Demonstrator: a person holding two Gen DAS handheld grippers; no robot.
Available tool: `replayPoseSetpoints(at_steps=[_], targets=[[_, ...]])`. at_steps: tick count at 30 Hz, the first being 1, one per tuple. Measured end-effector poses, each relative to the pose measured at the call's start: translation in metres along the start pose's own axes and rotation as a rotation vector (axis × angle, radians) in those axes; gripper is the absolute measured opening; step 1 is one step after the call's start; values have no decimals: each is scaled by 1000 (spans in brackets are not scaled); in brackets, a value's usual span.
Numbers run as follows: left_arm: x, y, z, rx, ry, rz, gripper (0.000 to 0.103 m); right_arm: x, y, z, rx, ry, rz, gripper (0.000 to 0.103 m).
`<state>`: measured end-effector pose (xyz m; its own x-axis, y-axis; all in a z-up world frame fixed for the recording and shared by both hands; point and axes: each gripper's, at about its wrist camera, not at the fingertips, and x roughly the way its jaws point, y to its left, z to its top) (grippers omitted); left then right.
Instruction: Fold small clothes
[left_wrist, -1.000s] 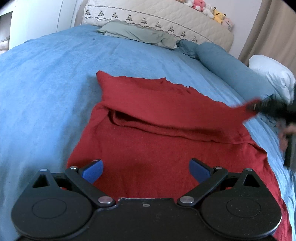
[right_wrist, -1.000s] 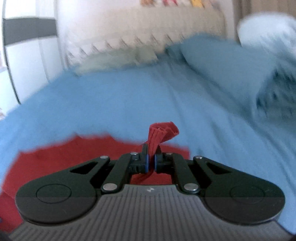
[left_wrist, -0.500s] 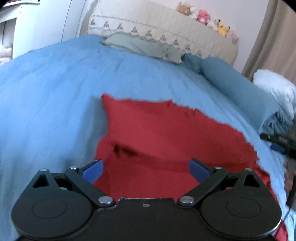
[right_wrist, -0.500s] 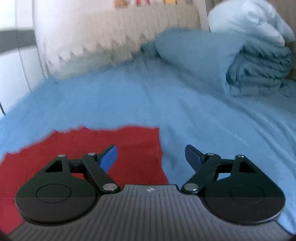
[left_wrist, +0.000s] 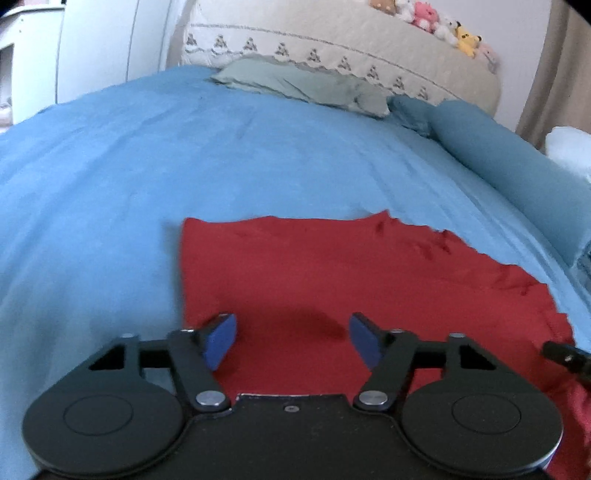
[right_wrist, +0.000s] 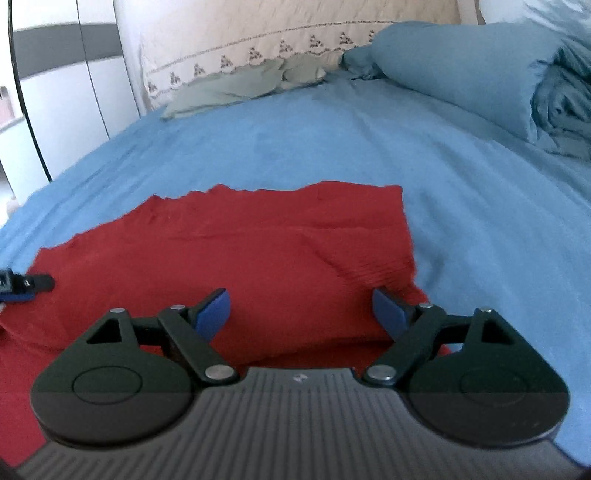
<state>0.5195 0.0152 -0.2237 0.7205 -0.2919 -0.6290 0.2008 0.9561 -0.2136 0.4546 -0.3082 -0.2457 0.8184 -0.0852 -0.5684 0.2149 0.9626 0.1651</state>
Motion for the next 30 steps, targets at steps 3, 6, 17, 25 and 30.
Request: replayPoseSetpoints(at_steps=[3, 6, 17, 25, 30], targets=[[-3, -6, -1, 68, 7, 24, 70, -4, 6, 0, -26, 2, 6, 102], [-20, -14, 9, 59, 22, 44, 75, -25, 8, 11, -16, -19, 41, 103], [-227, -62, 30, 119, -202, 36, 103, -207, 22, 62, -138, -208, 104, 103], [-343, -90, -4, 109, -186, -27, 103, -351, 11, 51, -196, -252, 85, 103], [-378, -89, -52, 74, -134, -40, 103, -411, -4, 13, -197, -220, 84, 103]])
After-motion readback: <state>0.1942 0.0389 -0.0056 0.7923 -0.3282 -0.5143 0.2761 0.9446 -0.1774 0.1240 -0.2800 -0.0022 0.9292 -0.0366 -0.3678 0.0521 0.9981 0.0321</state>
